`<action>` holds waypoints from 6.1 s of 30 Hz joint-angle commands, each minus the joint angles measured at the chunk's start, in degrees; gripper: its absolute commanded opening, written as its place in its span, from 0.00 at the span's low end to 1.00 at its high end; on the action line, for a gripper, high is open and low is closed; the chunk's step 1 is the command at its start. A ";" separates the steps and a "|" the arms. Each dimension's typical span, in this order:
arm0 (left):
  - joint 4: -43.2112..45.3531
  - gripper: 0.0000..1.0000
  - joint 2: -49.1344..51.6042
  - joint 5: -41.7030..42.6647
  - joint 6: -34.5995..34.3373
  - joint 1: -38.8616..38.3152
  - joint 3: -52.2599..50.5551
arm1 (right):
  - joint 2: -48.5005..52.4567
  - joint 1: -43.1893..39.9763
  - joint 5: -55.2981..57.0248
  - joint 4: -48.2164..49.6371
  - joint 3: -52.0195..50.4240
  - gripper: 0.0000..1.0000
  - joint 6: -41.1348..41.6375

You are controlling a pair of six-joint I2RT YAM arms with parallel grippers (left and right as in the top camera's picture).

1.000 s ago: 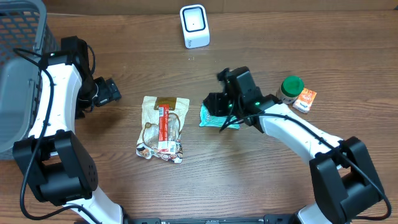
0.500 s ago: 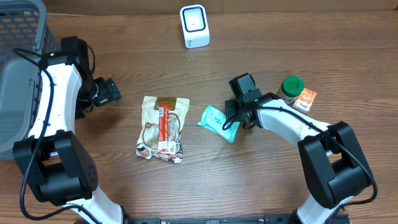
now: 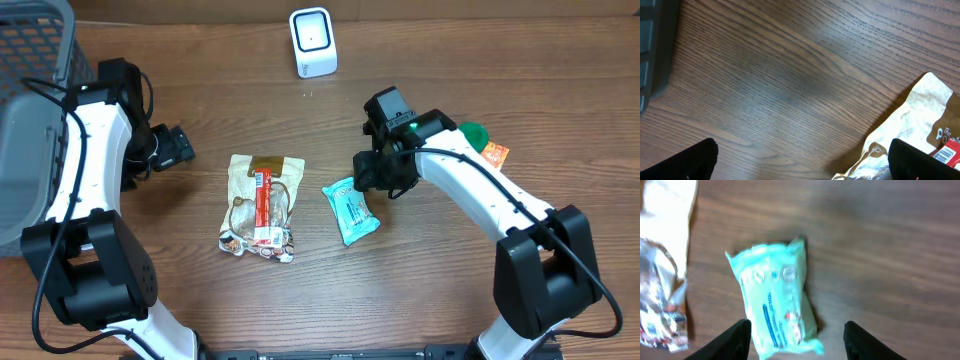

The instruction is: Scan the item barcode

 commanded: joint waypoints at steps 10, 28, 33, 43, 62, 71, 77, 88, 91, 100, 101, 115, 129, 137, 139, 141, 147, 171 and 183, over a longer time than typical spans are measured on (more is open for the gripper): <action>0.11 1.00 -1.09 -0.50 0.20 -0.31 0.83 | -0.96 11.37 11.34 7.39 -9.60 0.67 0.17; 0.17 1.00 -1.09 -0.50 0.20 -0.31 0.83 | -0.94 11.76 13.66 12.09 -16.24 0.63 0.11; 0.26 1.00 -1.09 -0.50 0.20 -0.31 0.83 | -0.94 11.78 13.68 12.92 -18.03 0.55 0.09; 0.26 1.00 -1.09 -0.50 0.20 -0.31 0.83 | -0.94 11.67 9.94 12.72 -18.45 0.48 0.09; 0.26 1.00 -1.09 -0.50 0.20 -0.31 0.83 | -19.56 -6.16 -40.17 3.67 -5.09 0.06 -9.99; 0.26 1.00 -1.09 -0.50 0.20 -0.31 0.83 | -19.98 -18.32 -75.08 1.86 -5.11 0.08 -17.00; 0.26 1.00 -1.09 -0.50 0.20 -0.31 0.83 | -19.98 -18.27 -81.81 3.87 -5.09 0.07 -15.02; 0.26 1.00 -1.09 -0.50 0.20 -0.31 0.83 | -20.76 -18.23 -81.83 3.76 -5.09 0.04 -8.50; 0.26 1.00 -1.09 -0.50 0.20 -0.31 0.83 | -21.75 -18.23 -81.83 3.67 -5.09 0.04 -7.69; 0.26 1.00 -1.09 -0.50 0.20 -0.31 0.83 | -23.50 -16.57 -80.65 9.05 -5.09 0.04 -5.16; 0.26 1.00 -1.09 -0.50 0.20 -0.31 0.83 | -23.50 -15.69 -77.22 12.55 -5.09 0.04 -1.36; 0.26 1.00 -1.09 -0.50 0.20 -0.39 0.83 | -17.40 -7.41 -52.39 59.78 1.70 0.04 44.65; 0.26 1.00 -1.09 -0.50 0.20 -0.39 0.83 | 6.84 -7.08 -35.04 32.06 51.10 0.04 34.80; 0.26 1.00 -1.09 -0.50 0.20 -0.39 0.83 | 18.93 -6.23 -9.27 24.92 59.95 0.04 21.84; 0.26 1.00 -1.09 -0.50 0.20 -0.39 0.83 | 21.31 -5.51 -2.67 25.09 59.95 0.04 18.75; 0.26 1.00 -1.09 -0.50 0.20 -0.39 0.83 | 23.80 -4.63 0.70 26.40 59.95 0.04 15.54; 0.26 1.00 -1.09 -0.50 0.20 -0.39 0.83 | 33.42 -1.62 9.53 28.33 59.91 0.04 8.61; 0.26 1.00 -1.09 -0.50 0.20 -0.39 0.83 | 44.46 -0.33 22.64 24.55 59.17 0.04 5.97; 0.26 1.00 -1.09 -0.50 0.20 -0.39 0.83 | 44.46 -0.33 19.34 21.97 59.17 0.04 5.95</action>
